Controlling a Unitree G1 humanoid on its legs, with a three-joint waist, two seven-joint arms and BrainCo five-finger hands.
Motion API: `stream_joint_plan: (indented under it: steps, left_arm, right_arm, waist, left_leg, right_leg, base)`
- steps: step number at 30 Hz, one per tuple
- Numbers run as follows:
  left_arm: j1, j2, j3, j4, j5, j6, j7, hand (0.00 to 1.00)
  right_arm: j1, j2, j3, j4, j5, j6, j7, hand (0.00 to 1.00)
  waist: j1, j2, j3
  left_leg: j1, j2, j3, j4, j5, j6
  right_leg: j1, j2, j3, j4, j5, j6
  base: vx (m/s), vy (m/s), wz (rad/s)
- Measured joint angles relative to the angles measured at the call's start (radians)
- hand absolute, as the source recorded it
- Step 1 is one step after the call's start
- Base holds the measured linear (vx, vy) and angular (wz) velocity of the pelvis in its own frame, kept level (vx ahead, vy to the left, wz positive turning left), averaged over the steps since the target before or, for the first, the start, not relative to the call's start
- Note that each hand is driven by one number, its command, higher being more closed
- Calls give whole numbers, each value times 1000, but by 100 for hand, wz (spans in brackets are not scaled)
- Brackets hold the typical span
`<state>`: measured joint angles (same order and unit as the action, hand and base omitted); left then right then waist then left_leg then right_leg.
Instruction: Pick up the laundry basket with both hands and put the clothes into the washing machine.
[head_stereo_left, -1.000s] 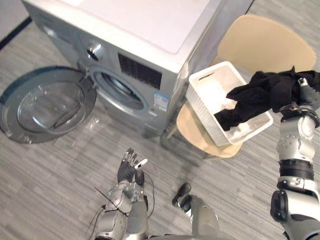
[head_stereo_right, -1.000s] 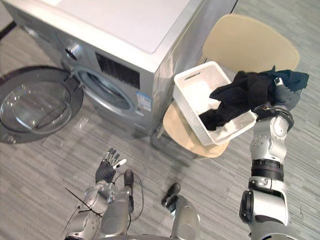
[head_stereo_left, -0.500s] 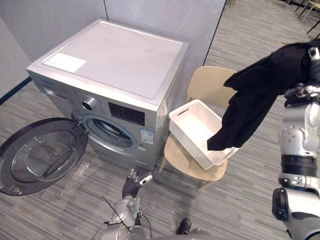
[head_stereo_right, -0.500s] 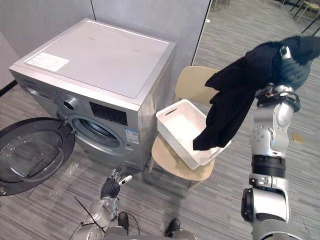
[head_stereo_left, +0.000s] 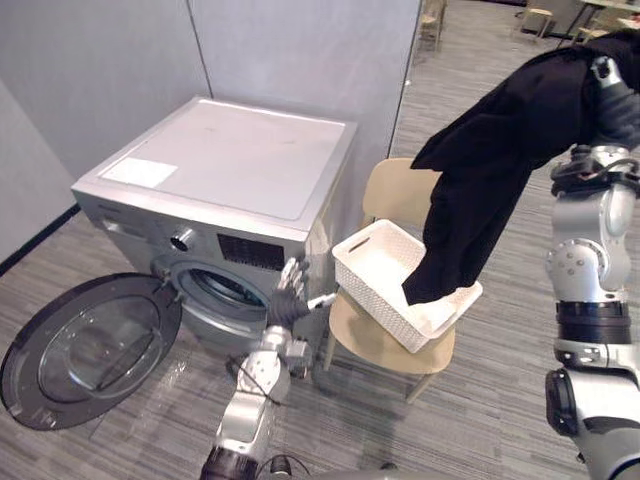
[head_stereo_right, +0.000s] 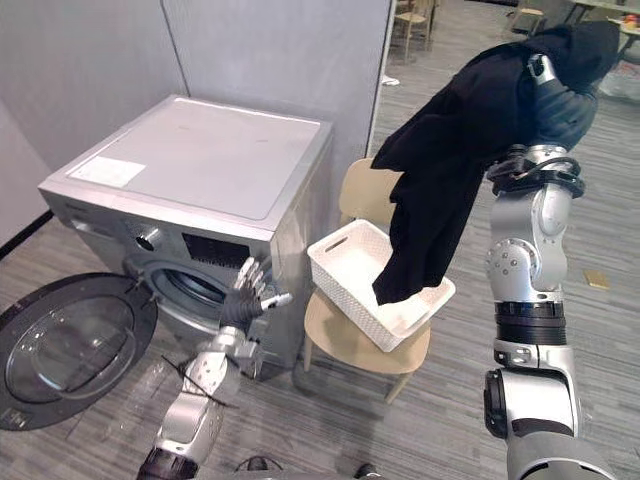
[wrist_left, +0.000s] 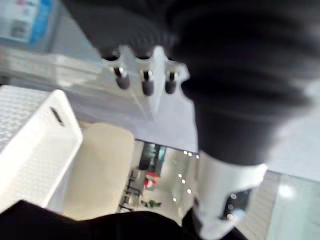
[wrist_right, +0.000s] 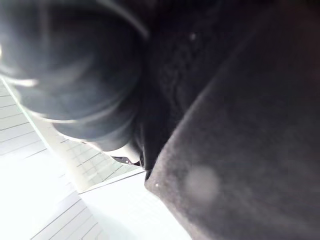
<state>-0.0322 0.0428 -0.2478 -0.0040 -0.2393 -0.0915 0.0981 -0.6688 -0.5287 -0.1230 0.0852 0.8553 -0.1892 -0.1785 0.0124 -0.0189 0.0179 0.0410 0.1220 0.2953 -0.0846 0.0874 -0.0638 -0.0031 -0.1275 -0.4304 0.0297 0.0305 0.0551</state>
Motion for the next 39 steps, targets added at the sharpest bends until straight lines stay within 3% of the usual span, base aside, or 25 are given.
stream_joint_plan:
  steps: [11,20,36,37,39]
  left_arm:
    - [-219,20,-74,6,64,-9,40,0]
    - [-384,45,-132,190,72,-6,54,0]
    - [-671,67,-379,538,15,17,-74,0]
    - [-681,63,-379,548,14,17,-74,100]
    - [-719,54,-380,574,14,18,-74,100]
  right_arm:
    - [31,51,124,-72,21,37,52,100]
    - [32,53,192,-96,42,43,56,100]
    - [-27,66,327,-126,76,46,87,100]
    - [-34,70,330,-126,77,46,87,100]
    - [-53,81,332,-126,77,46,87,100]
  waist:
    - [-53,6,-3]
    - [-53,6,-3]
    - [-110,1,-2]
    - [-110,0,-2]
    - [-113,-2,0]
  left_leg:
    - [17,5,64,-7,-3,-4]
    - [23,6,97,-8,-7,-10]
    - [23,19,193,-10,-16,-23]
    - [23,19,201,-10,-17,-23]
    - [24,19,226,-9,-19,-25]
  right_leg:
    - [-3,21,63,-53,39,-7]
    - [-12,27,99,-70,57,-10]
    - [-65,55,205,-96,92,-25]
    - [-69,56,214,-98,96,-26]
    - [-84,58,242,-102,107,-28]
  base:
    - [18,-1,-19]
    - [14,-2,-11]
    - [12,-18,-21]
    - [-1,-10,-44]
    - [-3,-6,-38]
